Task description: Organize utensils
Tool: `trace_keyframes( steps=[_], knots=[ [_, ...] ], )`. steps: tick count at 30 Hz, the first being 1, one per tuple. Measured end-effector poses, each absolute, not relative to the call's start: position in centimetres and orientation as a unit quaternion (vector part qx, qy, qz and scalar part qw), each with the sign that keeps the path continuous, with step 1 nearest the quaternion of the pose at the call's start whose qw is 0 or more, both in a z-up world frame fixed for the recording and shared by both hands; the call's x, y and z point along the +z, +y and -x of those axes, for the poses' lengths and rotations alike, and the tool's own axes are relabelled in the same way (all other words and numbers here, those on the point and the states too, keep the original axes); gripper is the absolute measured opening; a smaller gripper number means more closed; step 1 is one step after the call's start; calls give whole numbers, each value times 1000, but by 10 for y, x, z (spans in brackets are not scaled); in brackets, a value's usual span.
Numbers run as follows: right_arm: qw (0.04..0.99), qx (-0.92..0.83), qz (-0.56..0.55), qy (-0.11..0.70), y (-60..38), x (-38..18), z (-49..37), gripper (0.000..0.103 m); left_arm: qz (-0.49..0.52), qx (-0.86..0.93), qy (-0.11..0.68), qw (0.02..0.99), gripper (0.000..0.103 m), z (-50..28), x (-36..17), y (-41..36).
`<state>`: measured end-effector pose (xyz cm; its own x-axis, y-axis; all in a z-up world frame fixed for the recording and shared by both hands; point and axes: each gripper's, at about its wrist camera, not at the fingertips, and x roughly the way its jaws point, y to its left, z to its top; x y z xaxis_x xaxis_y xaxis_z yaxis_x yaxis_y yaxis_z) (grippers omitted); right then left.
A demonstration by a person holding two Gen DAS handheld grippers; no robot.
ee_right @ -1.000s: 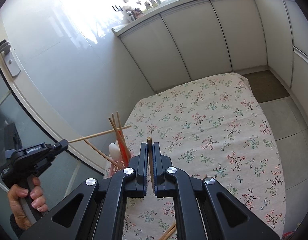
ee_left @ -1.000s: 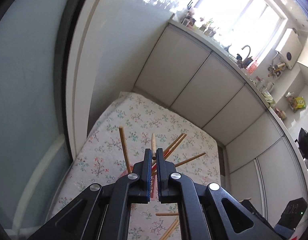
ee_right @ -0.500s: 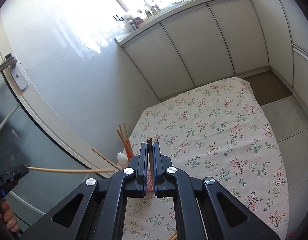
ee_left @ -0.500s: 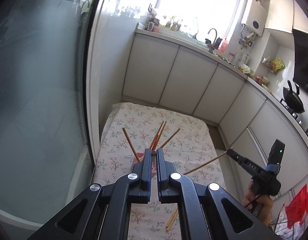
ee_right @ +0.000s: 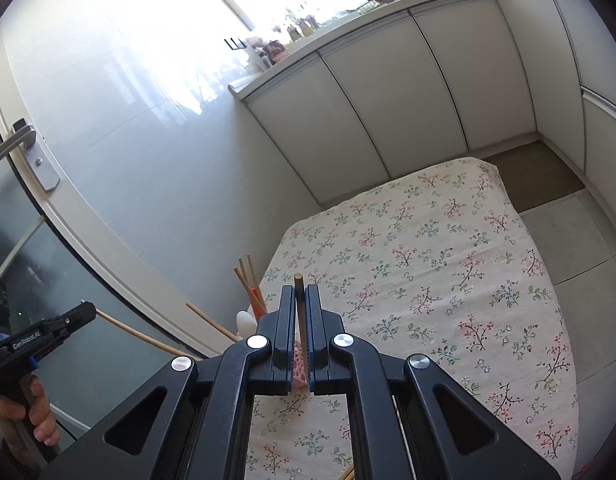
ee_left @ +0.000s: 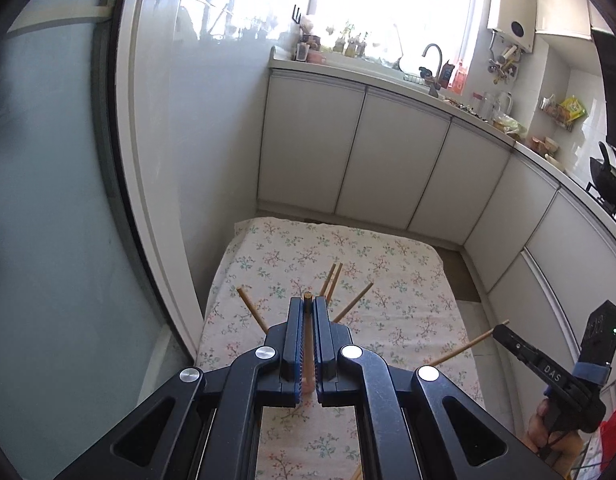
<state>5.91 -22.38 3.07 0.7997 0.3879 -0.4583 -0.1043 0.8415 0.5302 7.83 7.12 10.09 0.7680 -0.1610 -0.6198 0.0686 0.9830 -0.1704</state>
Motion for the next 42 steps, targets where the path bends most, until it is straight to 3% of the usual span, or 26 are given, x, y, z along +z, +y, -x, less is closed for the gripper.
trace_keyframes(
  steps=[22,23,25,27,31,33,42],
  knots=[
    [918,133,-238,289,-219,28,-61,4,21,-52,435,899,6,-177,29,21],
    [918,133,-236,288,-217,28,-61,4,29,-54,438,897,8,-178,26,22],
    [922,133,-230,283,-214,31,-59,4,50,-63,433,898,21,-175,25,27],
    [925,133,-225,274,-209,37,-57,4,70,-65,417,904,53,-165,27,35],
    [934,139,-220,246,-198,55,-52,4,110,-63,381,916,61,-137,25,55],
    [939,144,-213,229,-189,65,-50,4,132,-60,369,918,71,-125,19,66],
    [954,161,-160,193,-126,70,-72,4,135,-11,343,930,78,-107,-16,97]
  ],
)
